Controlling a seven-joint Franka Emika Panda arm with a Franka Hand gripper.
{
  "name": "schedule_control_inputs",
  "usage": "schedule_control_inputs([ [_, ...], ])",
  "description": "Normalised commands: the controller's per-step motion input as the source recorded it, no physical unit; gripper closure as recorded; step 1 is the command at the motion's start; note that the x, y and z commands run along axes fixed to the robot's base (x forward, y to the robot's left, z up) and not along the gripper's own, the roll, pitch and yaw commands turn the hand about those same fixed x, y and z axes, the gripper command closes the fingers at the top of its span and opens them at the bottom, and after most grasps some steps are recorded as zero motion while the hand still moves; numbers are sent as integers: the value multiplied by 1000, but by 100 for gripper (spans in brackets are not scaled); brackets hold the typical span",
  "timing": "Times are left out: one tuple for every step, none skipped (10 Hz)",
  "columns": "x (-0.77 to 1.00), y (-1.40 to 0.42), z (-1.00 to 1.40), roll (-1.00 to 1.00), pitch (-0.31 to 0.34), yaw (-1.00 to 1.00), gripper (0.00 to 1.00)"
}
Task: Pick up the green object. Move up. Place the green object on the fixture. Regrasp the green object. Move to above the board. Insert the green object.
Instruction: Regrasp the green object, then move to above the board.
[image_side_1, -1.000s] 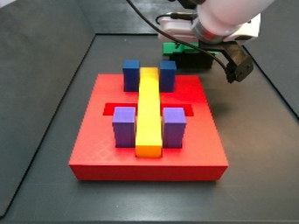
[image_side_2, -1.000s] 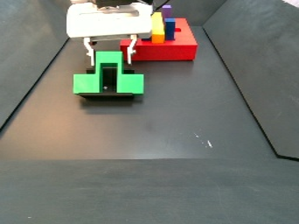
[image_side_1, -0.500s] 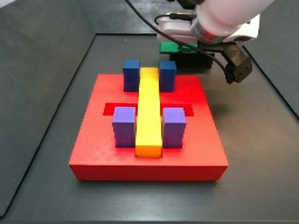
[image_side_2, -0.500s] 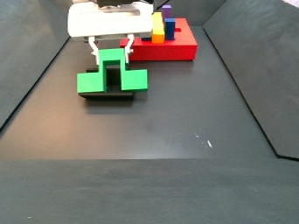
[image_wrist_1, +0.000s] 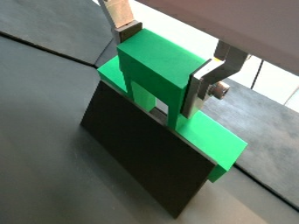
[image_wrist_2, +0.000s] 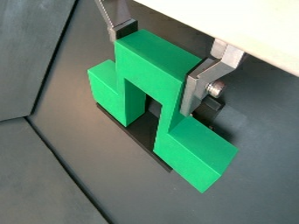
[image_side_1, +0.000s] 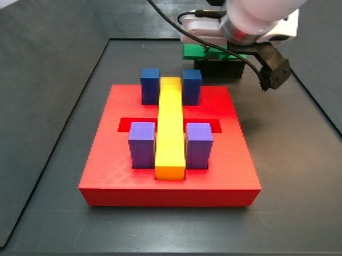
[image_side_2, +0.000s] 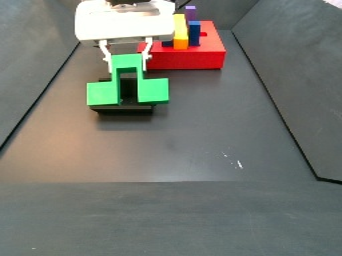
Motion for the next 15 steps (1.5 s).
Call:
schedule_control_inputs([
  [0,0,0,0,0,0,100],
  [0,0,0,0,0,0,100],
  [0,0,0,0,0,0,100],
  [0,0,0,0,0,0,100],
  [0,0,0,0,0,0,100],
  [0,0,0,0,0,0,100],
  [0,0,0,0,0,0,100],
  [0,0,0,0,0,0,100],
  [0,0,1400,0,0,0,100],
  [16,19,1400,15,-24,23,100],
  [-7,20,1400,-32,-41,22,100],
  [-7,30,1400,10,-39,7,100],
  [8,12,1400,5,-4,-14,100],
  [7,6,1400,7,4,-20,100],
  [17,15,1400,-3,26,-16,100],
])
